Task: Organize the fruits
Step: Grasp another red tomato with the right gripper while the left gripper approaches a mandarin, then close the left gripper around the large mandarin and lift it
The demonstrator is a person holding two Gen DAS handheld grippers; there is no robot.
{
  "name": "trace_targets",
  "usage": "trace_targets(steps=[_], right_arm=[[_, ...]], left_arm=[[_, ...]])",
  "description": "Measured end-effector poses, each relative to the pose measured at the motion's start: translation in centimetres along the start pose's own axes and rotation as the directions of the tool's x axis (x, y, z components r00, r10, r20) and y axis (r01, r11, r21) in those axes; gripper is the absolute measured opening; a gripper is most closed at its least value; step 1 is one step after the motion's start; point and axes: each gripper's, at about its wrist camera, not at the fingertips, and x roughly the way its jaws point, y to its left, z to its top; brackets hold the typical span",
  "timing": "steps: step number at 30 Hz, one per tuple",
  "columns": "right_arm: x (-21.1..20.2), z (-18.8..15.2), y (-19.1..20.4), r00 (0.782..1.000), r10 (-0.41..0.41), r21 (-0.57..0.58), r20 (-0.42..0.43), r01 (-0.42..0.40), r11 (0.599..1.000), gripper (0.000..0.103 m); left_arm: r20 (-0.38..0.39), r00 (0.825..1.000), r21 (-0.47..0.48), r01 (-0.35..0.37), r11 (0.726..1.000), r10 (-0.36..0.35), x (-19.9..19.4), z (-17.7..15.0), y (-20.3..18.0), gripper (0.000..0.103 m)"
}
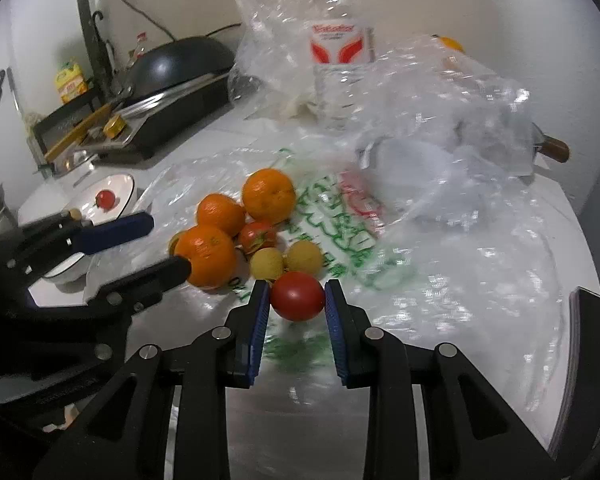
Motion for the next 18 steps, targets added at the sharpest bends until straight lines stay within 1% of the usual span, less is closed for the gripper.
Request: trace_targets(steps=[3, 6, 10, 18], right_arm=[[-0.5, 0.0, -0.9, 1.0, 0.003, 0.02, 0.022, -0.004, 1.0, 0.03], [-0.9, -0.1, -1.7, 0.999, 0.006, 0.034, 0.038, -0.008, 0.999, 0.03], [-1.1, -0.3, -2.2, 0.999, 0.012, 0.041, 0.048, -0.014, 0.999, 0.03], [-1.6, -0.5, -2.9, 0.998, 0.018, 0.046, 0.06, -0.02, 0.999, 0.03]], left_arm=[[-0.009, 1.0, 0.036, -0.009, 0.999, 0.01, 0.6, 0.2, -1.1, 0.048], [-0.024, 0.999, 0.054, -0.029, 0.998, 0.03, 1.4, 0.4, -1.5, 0.048], [-0.037, 0.997, 0.082, -0.065, 0.995, 0.069, 2.3, 0.4, -1.8, 0.048], [-0.053, 0.993, 0.142, -0.097, 0.985, 0.106, 3.6, 0.4, -2.2, 0.048]])
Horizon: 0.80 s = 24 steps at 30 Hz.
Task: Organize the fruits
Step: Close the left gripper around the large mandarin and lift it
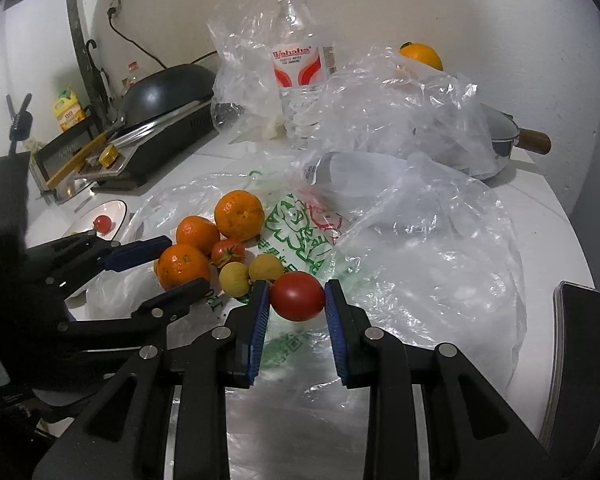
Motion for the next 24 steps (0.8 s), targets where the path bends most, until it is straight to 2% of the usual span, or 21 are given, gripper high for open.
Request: trace_targets(steps=[9, 24], right_arm=[[-0.6, 0.0, 0.0, 1.0, -0.008, 0.006, 0.014, 0.008, 1.0, 0.03], [-2.7, 0.7, 2.5, 0.999, -0.019, -0.032, 0.046, 0.02, 0.999, 0.03]], left_arm=[[0.01, 1.0, -0.009, 0.027, 1.0, -0.027, -0.4, -0.1, 0.3, 0.045], [0.116, 0.989, -0.011, 0.092, 0.996, -0.09, -5.4, -0.6, 0.1, 0.045]])
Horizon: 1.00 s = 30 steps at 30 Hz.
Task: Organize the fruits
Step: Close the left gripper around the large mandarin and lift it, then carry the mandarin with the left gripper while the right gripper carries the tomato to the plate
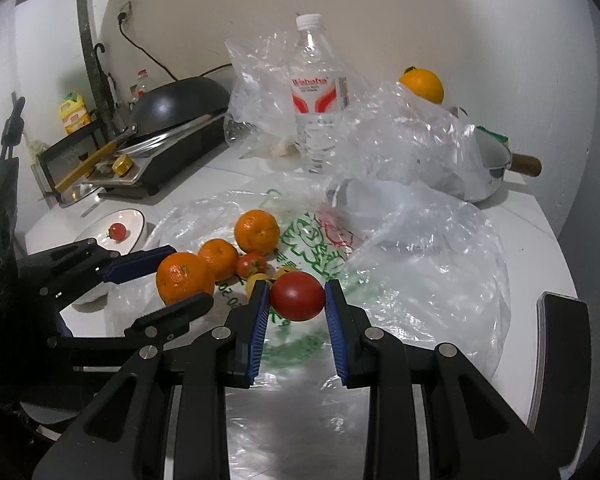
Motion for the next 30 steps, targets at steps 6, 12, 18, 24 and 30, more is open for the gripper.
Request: trace_targets(steps=[6, 12, 18, 24, 30], right_arm=[[-0.8, 0.4, 1.6, 1.0, -0.005, -0.022, 0.009, 0.005, 1.0, 0.03], [-1.2, 0.5, 3.2, 1.0, -0.004, -0.043, 0.015, 0.004, 0.999, 0.03], [-1.6, 0.9, 4.6, 1.0, -0.005, -0.061, 0.028, 0.007, 0.998, 0.03], [-2.1, 1.2, 6.0, 0.999, -0.005, -0.08, 0.042, 0.008, 0.997, 0.03], [-2.2, 1.5, 7.6, 0.998, 0.003, -0.102, 0.055, 0.003, 0.995, 0.03]], left_arm=[[0.022, 1.0, -0.004, 0.011, 1.0, -0.011, -1.9, -0.5, 0.3, 0.045], [0.04, 0.999, -0.018, 0.011, 1.0, -0.01, -3.4, -1.1, 1.2, 0.045], [0.047, 0.999, -0.048, 0.003, 0.999, -0.001, -4.5, -2.0, 2.5, 0.045], [0.096, 0.995, -0.08, 0.008, 0.997, 0.0, -6.2, -2.6, 3.6, 0.045], [0.12, 0.993, -0.106, -0.007, 0.994, 0.02, -7.5, -3.1, 5.0, 0.045]])
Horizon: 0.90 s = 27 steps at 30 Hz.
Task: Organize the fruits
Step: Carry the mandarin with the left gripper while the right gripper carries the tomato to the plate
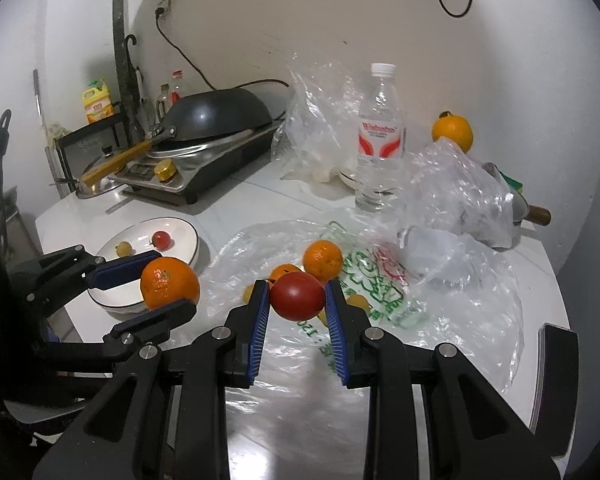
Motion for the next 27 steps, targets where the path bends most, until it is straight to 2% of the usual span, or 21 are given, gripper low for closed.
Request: trace_targets(steps=[14, 27], right_arm=[[1.2, 1.1, 3.6, 1.0, 0.017, -0.046, -0.007, -0.017, 0.999, 0.03], [3.8, 2.1, 7.3, 0.999, 0.046, -0.085, -0.027, -0.048, 0.995, 0.03]], left_arm=[[0.028, 0.999, -0.059, -0.026, 0.998, 0.028, -1.7, -1.2, 4.1, 0.045], [0.021, 0.997, -0.106, -0.07, 0.992, 0.072, -1.9, -3.0, 8.7, 0.045]])
